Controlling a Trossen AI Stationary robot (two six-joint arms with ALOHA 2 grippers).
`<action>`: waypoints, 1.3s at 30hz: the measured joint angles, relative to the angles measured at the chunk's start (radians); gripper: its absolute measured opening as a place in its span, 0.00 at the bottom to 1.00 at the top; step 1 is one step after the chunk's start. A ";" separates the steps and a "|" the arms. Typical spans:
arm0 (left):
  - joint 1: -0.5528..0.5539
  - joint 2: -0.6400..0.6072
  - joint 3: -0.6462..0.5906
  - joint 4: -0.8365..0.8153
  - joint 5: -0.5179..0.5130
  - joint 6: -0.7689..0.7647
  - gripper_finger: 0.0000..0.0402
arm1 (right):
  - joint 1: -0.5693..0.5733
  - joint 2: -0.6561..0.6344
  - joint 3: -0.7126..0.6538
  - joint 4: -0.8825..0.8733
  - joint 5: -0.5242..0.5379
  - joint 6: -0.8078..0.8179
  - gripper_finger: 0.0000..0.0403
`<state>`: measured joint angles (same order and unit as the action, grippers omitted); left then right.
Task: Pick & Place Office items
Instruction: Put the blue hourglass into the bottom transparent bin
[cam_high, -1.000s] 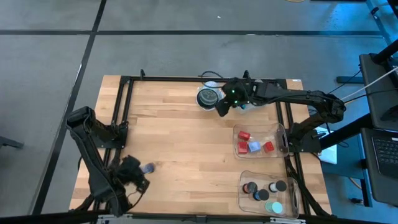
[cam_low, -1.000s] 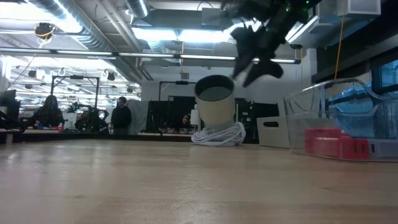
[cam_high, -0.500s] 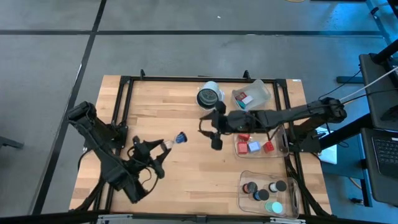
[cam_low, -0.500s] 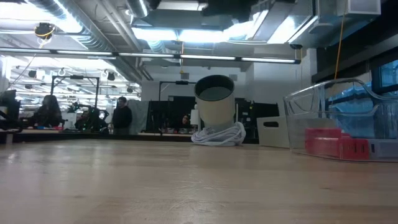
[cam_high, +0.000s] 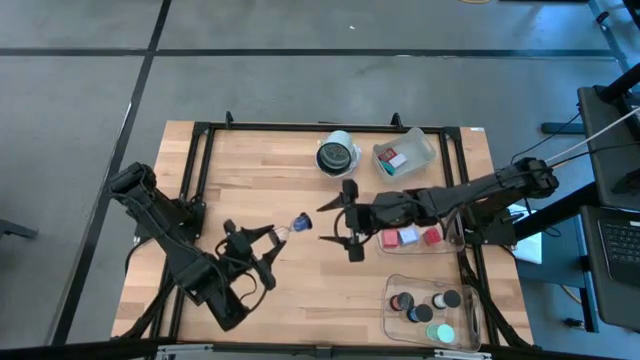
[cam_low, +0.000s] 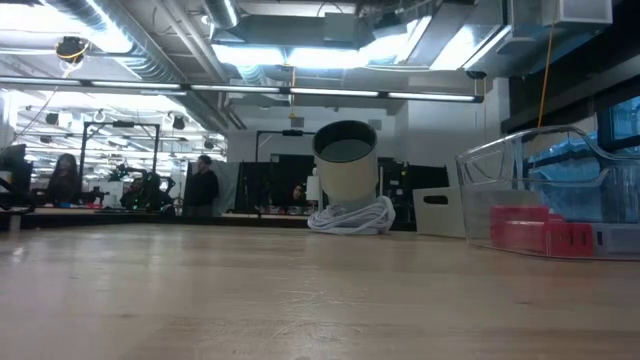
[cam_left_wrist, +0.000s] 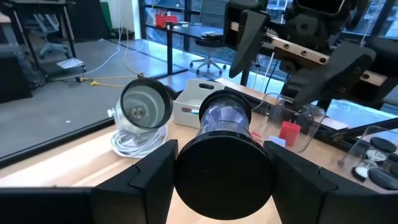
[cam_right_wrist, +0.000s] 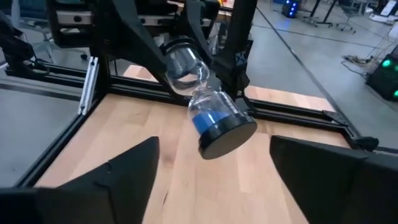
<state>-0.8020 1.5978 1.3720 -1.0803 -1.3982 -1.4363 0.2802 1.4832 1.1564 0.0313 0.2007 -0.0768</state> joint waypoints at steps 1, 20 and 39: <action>0.001 0.000 0.000 0.023 0.000 0.020 0.53 | 0.003 0.000 0.000 0.000 0.005 -0.007 0.78; 0.095 0.000 0.000 0.813 0.051 1.011 0.53 | 0.005 0.000 0.000 0.129 -0.011 0.009 0.91; 0.107 -0.008 0.001 0.992 0.115 1.271 0.53 | -0.010 -0.024 0.000 0.009 -0.088 0.064 0.92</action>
<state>-0.6952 1.5901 1.3731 -0.0885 -1.2831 -0.1654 0.2700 1.4591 1.1564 0.0403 0.1132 -0.0129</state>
